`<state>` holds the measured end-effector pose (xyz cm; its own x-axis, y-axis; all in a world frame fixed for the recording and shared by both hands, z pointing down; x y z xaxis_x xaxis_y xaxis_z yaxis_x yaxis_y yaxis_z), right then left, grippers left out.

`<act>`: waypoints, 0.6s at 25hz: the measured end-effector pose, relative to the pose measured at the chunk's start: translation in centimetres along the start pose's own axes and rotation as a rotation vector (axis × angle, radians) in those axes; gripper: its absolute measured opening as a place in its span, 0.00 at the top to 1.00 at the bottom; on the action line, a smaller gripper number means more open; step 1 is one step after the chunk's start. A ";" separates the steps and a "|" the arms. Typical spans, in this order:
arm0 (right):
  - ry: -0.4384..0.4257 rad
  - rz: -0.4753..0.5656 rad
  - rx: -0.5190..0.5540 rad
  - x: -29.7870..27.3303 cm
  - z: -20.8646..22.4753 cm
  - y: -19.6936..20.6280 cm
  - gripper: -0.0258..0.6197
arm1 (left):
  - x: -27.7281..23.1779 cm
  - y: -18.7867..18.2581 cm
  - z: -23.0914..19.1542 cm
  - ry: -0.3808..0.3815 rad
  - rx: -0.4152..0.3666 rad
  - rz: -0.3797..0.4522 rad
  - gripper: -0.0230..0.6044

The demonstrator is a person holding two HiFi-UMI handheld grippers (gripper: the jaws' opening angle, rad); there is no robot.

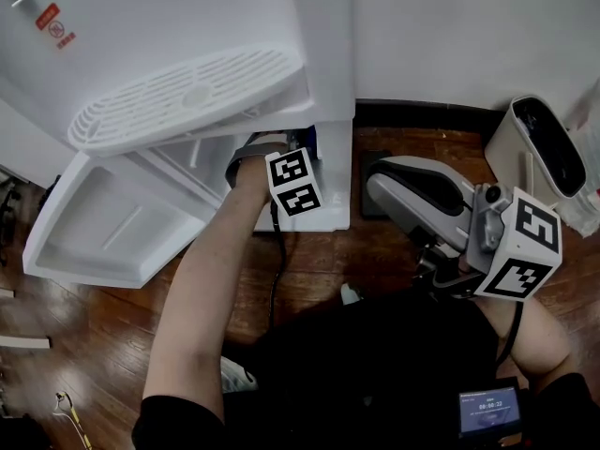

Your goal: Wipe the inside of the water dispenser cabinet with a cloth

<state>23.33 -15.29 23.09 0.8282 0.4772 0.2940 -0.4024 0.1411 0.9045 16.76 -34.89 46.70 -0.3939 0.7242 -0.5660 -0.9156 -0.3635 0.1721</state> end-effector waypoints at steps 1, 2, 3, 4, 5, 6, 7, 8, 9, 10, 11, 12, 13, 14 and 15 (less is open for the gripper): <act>0.001 0.001 -0.002 0.0 0.0 0.0 0.92 | 0.3 0.0 0.2 0.009 0.014 0.008 0.70; 0.001 0.003 -0.002 0.0 0.0 0.0 0.92 | 0.8 -0.1 0.4 0.019 0.020 0.014 0.71; 0.002 0.004 -0.002 0.1 0.0 0.0 0.92 | 1.4 -0.2 0.8 0.030 0.017 0.021 0.71; 0.003 0.006 -0.001 0.1 0.0 0.0 0.92 | 2.1 -0.5 1.4 0.040 0.006 0.028 0.71; 0.004 0.008 0.000 0.1 0.0 -0.1 0.92 | 3.0 -0.8 2.1 0.051 -0.010 0.035 0.71; 0.004 0.008 0.002 0.2 0.0 -0.1 0.92 | 3.9 -1.1 2.9 0.064 -0.027 0.042 0.71; 0.005 0.009 0.004 0.2 0.0 -0.1 0.92 | 4.9 -1.3 3.8 0.080 -0.043 0.048 0.71; 0.004 0.008 0.008 0.1 -0.1 -0.2 0.92 | 5.9 -1.4 4.6 0.100 -0.053 0.053 0.71; 0.003 0.007 0.011 0.1 -0.1 -0.2 0.92 | 7.0 -1.4 5.4 0.128 -0.054 0.059 0.71; 0.003 0.006 0.015 0.0 -0.1 -0.2 0.92 | 7.9 -1.4 6.1 0.165 -0.048 0.070 0.71; 0.003 0.005 0.018 0.0 -0.2 -0.2 0.92 | 8.9 -1.4 6.6 0.209 -0.039 0.085 0.71; 0.004 0.005 0.019 0.0 -0.2 -0.2 0.92 | 9.8 -1.4 7.0 0.254 -0.031 0.104 0.71; 0.005 0.005 0.019 0.0 -0.3 -0.2 0.92 | 10.6 -1.4 7.1 0.288 -0.025 0.124 0.71; 0.006 0.006 0.019 0.0 -0.3 -0.2 0.92 | 11.1 -1.4 6.6 0.298 -0.017 0.142 0.71; 0.006 0.008 0.019 0.1 -0.3 -0.2 0.92 | 11.4 -1.4 5.6 0.280 -0.009 0.153 0.71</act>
<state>23.36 -15.03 22.80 0.8226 0.4838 0.2989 -0.4012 0.1212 0.9079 13.11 -22.88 44.52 -0.4883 0.4722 -0.7339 -0.8463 -0.4616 0.2661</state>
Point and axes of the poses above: the fingertips, and each gripper's own axes: x backward along the fingers, z to its right, y out of its underside, the point moved 3 cm from there along x, backward along the fingers, and after that the axes turned 11 degrees about -y, right-handed, at the moved point
